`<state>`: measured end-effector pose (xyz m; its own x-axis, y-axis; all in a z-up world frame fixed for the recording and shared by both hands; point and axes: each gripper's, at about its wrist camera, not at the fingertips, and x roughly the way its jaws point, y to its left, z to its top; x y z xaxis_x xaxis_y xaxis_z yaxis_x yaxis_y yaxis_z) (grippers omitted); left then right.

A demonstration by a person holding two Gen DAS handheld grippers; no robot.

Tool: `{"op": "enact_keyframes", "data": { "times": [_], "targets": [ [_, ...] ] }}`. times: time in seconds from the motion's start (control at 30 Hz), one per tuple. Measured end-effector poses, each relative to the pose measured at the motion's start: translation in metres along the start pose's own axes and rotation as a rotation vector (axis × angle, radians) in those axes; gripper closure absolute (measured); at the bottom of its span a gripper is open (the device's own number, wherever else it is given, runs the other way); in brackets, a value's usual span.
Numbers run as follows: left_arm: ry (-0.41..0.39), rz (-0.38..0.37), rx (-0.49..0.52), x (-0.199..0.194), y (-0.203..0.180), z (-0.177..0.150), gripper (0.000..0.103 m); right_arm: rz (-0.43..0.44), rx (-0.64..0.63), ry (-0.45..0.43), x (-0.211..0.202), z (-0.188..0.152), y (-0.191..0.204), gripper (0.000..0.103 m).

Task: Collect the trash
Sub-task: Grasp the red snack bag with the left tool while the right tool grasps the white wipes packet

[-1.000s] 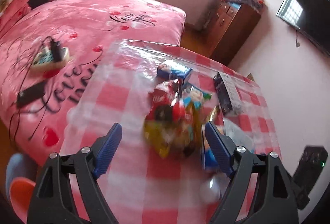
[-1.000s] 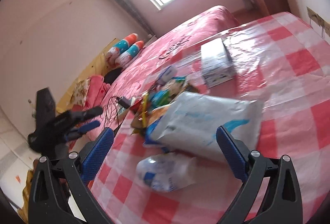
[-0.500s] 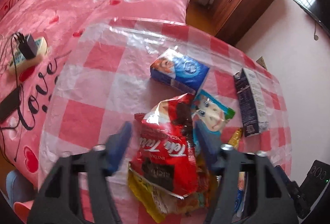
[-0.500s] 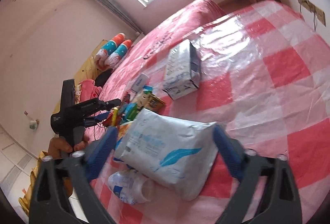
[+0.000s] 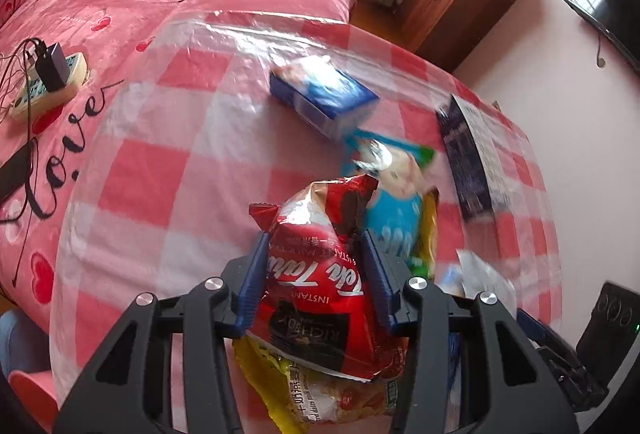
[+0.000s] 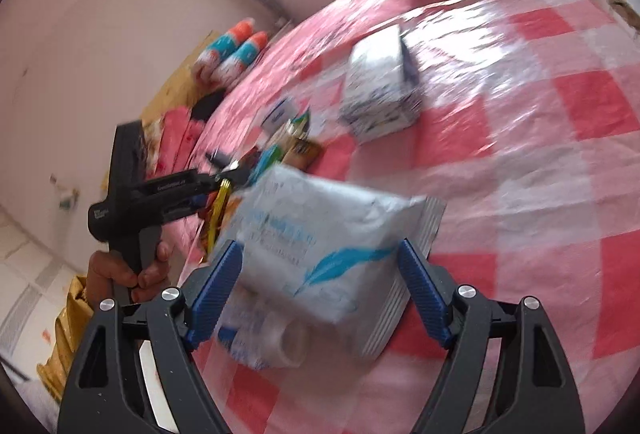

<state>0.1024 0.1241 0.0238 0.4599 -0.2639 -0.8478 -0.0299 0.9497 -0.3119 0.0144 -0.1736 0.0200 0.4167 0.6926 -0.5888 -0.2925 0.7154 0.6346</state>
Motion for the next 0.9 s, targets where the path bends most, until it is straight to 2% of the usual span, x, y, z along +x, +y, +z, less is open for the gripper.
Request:
{"op": "enact_keyframes", "data": {
  "times": [0.13,0.23,0.33,0.4,0.63,0.7,0.77,0.9],
  "targets": [
    [0.006,-0.031,0.0,-0.01,-0.001,-0.023,0.055,0.038,-0.096,0.089,0.002,-0.007,0.02,0.022],
    [0.0,-0.036,0.004,-0.017,-0.003,-0.035,0.056,0.022,-0.175,0.057,-0.011,-0.008,0.035,0.022],
    [-0.028,-0.013,0.028,-0.024,-0.007,-0.044,0.056,-0.061,-0.265,-0.019,-0.022,-0.008,0.049,0.022],
    [-0.044,-0.008,0.026,-0.028,-0.007,-0.049,0.059,-0.139,-0.348,-0.037,-0.018,-0.01,0.059,0.022],
    [-0.074,-0.023,0.002,-0.041,0.003,-0.057,0.059,-0.258,-0.449,0.026,0.019,0.001,0.06,0.022],
    [-0.081,-0.023,-0.006,-0.044,0.007,-0.058,0.059,-0.235,-0.475,0.064,0.028,0.004,0.057,0.022],
    [-0.09,-0.03,-0.017,-0.048,0.012,-0.059,0.059,-0.223,-0.467,0.058,0.035,0.009,0.053,0.014],
    [-0.111,-0.044,-0.043,-0.057,0.024,-0.06,0.059,-0.164,-0.459,0.074,0.042,0.012,0.05,0.008]
  ]
}}
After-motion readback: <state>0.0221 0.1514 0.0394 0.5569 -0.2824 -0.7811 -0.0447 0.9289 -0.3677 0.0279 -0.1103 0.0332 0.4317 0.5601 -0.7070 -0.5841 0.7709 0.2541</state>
